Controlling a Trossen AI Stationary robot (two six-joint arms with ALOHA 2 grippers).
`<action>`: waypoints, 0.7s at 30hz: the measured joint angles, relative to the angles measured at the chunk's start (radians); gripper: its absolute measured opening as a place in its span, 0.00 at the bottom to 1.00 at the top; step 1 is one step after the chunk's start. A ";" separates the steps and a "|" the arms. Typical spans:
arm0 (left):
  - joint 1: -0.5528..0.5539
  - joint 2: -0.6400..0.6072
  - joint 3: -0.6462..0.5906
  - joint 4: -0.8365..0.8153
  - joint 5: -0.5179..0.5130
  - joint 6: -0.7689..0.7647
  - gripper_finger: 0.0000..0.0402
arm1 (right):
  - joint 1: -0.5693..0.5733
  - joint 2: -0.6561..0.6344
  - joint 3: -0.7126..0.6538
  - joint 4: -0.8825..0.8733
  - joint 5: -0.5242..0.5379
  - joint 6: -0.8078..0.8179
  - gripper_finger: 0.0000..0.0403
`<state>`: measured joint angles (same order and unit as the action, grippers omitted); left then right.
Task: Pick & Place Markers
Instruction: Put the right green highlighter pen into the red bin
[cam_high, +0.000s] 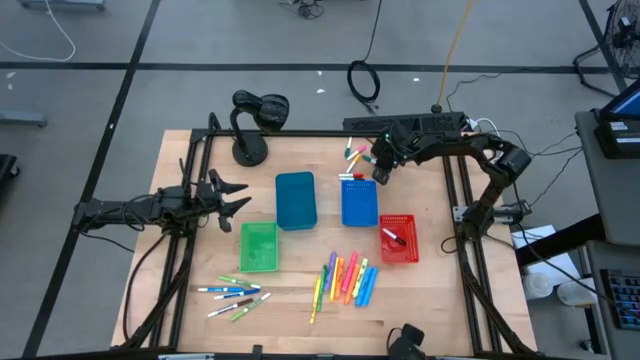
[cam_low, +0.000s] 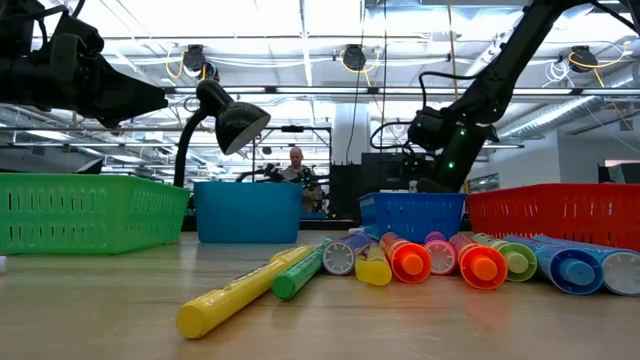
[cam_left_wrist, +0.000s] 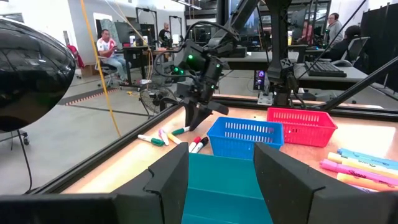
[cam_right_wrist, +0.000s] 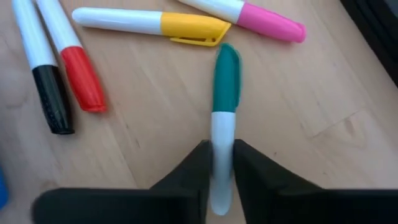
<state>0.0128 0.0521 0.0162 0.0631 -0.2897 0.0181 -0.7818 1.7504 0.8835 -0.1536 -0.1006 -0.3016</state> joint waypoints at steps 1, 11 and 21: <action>0.000 0.000 0.000 0.000 0.000 0.000 0.46 | -0.003 0.000 0.000 -0.001 0.000 0.001 0.10; 0.000 0.000 0.000 0.000 0.000 0.000 0.46 | -0.005 0.001 -0.001 -0.009 -0.001 0.001 0.05; 0.000 0.000 0.000 0.000 0.000 0.000 0.46 | 0.010 -0.110 -0.011 -0.027 0.008 0.060 0.05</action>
<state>0.0128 0.0524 0.0161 0.0631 -0.2897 0.0181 -0.7719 1.6406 0.8726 -0.1810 -0.0921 -0.2411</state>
